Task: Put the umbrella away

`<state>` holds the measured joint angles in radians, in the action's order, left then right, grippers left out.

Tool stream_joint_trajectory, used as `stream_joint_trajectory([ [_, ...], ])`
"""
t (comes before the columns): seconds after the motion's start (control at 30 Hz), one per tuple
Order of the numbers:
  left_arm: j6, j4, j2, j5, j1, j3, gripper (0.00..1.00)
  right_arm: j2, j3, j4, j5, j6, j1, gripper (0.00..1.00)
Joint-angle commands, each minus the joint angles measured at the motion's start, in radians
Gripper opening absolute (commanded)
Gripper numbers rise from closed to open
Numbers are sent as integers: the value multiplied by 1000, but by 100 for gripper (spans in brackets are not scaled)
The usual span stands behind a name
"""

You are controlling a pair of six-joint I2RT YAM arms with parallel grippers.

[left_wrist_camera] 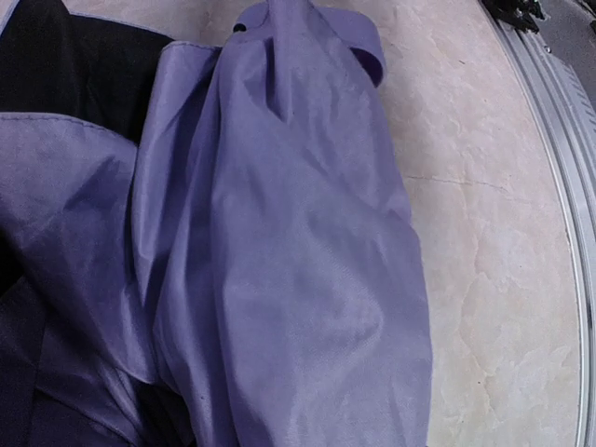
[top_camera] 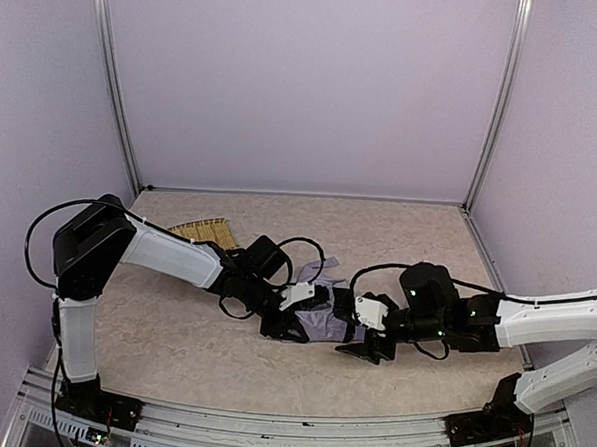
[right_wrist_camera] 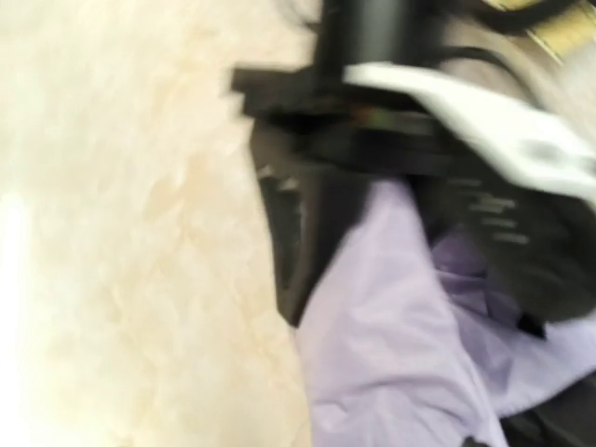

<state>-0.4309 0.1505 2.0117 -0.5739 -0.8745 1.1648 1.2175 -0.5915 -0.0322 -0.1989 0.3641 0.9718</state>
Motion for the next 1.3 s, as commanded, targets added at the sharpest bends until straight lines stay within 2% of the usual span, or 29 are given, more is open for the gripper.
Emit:
stream_joint_trajectory([
  [0.0,15,293,108,-80,10,-7,9,72,29,-209,270,206,80,76],
  [0.17,1,337,148,-115,20,27,8,294,-87,-153,408,303,99,77],
  [0.37,-32,387,181,-153,25,60,6,437,-133,-146,415,339,107,74],
  [0.53,-76,445,215,-194,28,94,6,536,-213,-49,488,282,116,63],
  [0.7,-137,512,238,-235,28,126,4,571,-181,-65,533,263,121,60],
  [0.8,-181,551,241,-258,29,139,5,587,-200,-16,538,248,120,50],
  [0.87,-186,542,235,-254,33,140,13,584,-210,16,515,234,121,35],
  [0.93,-152,471,206,-231,43,118,35,571,-217,49,482,217,120,24],
  [1.03,-80,325,130,-228,76,64,54,554,-228,122,415,184,116,19],
  [1.13,-8,156,52,-217,119,6,61,554,-239,194,360,152,109,14],
  [1.27,68,-87,-60,-199,150,-105,63,563,-253,274,319,120,104,11],
])
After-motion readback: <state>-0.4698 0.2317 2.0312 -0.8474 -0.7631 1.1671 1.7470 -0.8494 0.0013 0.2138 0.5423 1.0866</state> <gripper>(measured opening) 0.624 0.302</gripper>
